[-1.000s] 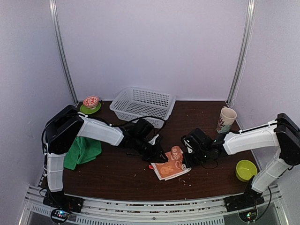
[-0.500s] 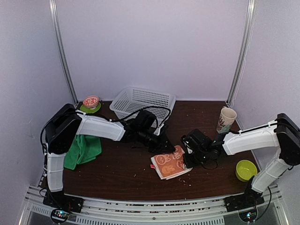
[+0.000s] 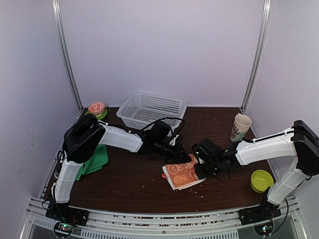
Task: Roll the towels
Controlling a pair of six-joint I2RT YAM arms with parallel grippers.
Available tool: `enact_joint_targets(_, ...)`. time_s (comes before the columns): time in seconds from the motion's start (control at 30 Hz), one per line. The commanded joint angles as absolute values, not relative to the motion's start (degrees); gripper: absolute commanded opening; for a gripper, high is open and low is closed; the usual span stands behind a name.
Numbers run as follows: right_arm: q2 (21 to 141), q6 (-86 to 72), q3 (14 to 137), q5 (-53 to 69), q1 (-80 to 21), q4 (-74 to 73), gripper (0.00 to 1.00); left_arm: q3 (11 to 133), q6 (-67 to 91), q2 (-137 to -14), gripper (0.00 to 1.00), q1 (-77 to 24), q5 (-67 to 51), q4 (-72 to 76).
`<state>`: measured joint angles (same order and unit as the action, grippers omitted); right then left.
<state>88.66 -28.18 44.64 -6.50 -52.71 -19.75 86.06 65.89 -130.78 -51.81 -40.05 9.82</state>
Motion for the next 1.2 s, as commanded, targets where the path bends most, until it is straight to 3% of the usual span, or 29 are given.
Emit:
enact_joint_targets(0.0, 88.8, -26.9, 44.6, -7.2, -53.3, -20.9, 0.14, 87.5, 68.7, -133.1, 0.09, -51.6, -42.0, 15.7)
enact_joint_targets(0.1, 88.1, -26.9, 44.3, -6.6, -53.3, -20.5, 0.19, 87.6, 69.2, -134.2, 0.08, -51.3, -41.0, 15.6)
enact_joint_targets(0.3, 84.0, -28.2, 43.2, -2.7, -52.9, -19.5, 0.45, 86.5, 69.6, -135.2, 0.06, -50.3, -38.2, 12.8)
enact_joint_targets(0.4, 83.0, -29.8, 42.9, -0.1, -52.1, -18.9, 0.51, 86.4, 69.6, -135.3, 0.06, -50.2, -37.6, 12.2)
enact_joint_targets(0.53, 83.1, -30.4, 42.1, 2.1, -51.3, -17.8, 0.51, 86.5, 69.5, -135.4, 0.06, -50.2, -37.4, 12.0)
enact_joint_targets(0.73, 83.6, -27.5, 39.7, 1.2, -51.3, -19.4, 0.38, 86.6, 69.3, -135.4, 0.06, -50.2, -37.4, 11.8)
enact_joint_targets(0.9, 83.6, -25.5, 38.2, -0.8, -51.8, -22.5, 0.37, 86.7, 69.4, -135.8, 0.06, -50.2, -37.4, 11.8)
enact_joint_targets(1.0, 82.4, -25.8, 37.5, -1.0, -51.9, -23.3, 0.39, 86.7, 69.3, -135.7, 0.05, -50.2, -37.4, 12.0)
enact_joint_targets(1.17, 77.8, -30.6, 38.4, 4.2, -48.4, -19.8, 0.53, 86.4, 69.0, -135.5, 0.06, -50.2, -37.5, 12.2)
